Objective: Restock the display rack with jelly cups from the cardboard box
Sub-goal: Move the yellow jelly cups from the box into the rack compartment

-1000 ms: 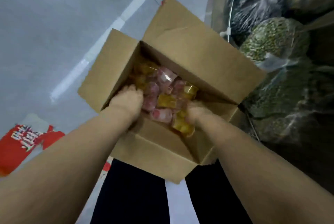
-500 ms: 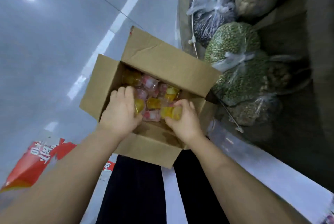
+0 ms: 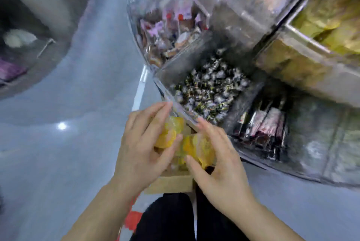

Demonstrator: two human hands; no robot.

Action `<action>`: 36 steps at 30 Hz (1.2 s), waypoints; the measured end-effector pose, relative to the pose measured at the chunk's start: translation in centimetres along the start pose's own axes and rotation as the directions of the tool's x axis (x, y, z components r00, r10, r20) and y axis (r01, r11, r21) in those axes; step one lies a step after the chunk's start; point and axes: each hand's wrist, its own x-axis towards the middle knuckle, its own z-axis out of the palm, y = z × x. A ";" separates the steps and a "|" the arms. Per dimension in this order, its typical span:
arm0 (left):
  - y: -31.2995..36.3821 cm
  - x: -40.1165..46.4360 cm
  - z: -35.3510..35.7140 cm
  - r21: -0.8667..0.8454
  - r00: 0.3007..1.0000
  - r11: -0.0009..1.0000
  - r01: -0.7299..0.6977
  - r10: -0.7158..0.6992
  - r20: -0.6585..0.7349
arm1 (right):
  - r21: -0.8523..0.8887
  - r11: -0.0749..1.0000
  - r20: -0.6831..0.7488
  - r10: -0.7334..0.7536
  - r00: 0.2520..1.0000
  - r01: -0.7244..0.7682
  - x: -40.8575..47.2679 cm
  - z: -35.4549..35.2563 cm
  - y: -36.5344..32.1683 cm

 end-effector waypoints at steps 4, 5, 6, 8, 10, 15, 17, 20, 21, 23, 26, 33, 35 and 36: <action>7.2 6.8 -0.9 -0.115 0.976 0.969 -0.219 0.219 -0.012 | 0.005 1.000 -0.235 0.004 0.972 -0.003 -0.2 -8.8 -2.9; 8.9 8.4 -0.6 -0.138 0.965 0.956 -0.260 0.262 -0.001 | 0.008 1.000 -0.293 0.012 0.956 -0.010 -0.3 -11.1 -3.2; 10.5 9.7 -0.3 -0.170 0.959 0.945 -0.278 0.285 0.015 | 0.014 1.000 -0.342 0.019 0.940 -0.015 -0.4 -13.1 -3.4; 13.6 12.1 0.4 -0.230 0.948 0.927 -0.298 0.316 0.045 | 0.013 1.000 -0.427 0.003 0.904 0.003 -0.5 -16.6 -3.4; 15.9 14.2 1.6 -0.266 0.934 0.911 -0.315 0.347 0.082 | -0.022 1.000 -0.487 -0.030 0.873 0.021 -0.4 -19.8 -3.0; 19.2 18.4 5.1 -0.322 0.878 0.869 -0.376 0.445 0.176 | -0.079 0.997 -0.520 -0.043 0.853 0.002 0.6 -25.5 -0.7; 19.8 19.7 6.2 -0.370 0.871 0.864 -0.342 0.439 0.221 | -0.090 0.996 -0.529 -0.026 0.848 -0.026 1.3 -27.2 0.2; 20.4 21.1 7.7 -0.414 0.853 0.853 -0.318 0.448 0.268 | -0.105 0.992 -0.544 0.003 0.839 -0.071 2.4 -29.2 1.7; 20.5 21.5 8.3 -0.415 0.845 0.853 -0.317 0.452 0.285 | -0.094 0.992 -0.538 0.025 0.842 -0.089 2.8 -29.7 2.1; 20.7 22.2 9.3 -0.387 0.831 0.865 -0.319 0.452 0.326 | -0.105 0.986 -0.498 0.058 0.865 -0.127 3.6 -30.4 3.0; 20.4 23.0 10.7 -0.323 0.797 0.885 -0.335 0.448 0.404 | -0.274 0.950 -0.430 0.020 0.903 -0.151 4.4 -30.8 4.0; 20.5 24.4 13.0 -0.138 0.664 0.826 -0.547 0.528 0.529 | -0.432 0.888 -0.469 -0.069 0.881 -0.160 4.2 -30.8 4.9; 20.6 24.8 13.2 -0.042 0.650 0.802 -0.596 0.512 0.561 | -0.372 0.913 -0.475 -0.032 0.879 -0.168 4.2 -30.9 4.9; 20.6 24.9 13.3 0.007 0.646 0.786 -0.618 0.503 0.574 | -0.351 0.921 -0.479 -0.019 0.878 -0.172 4.2 -30.9 4.9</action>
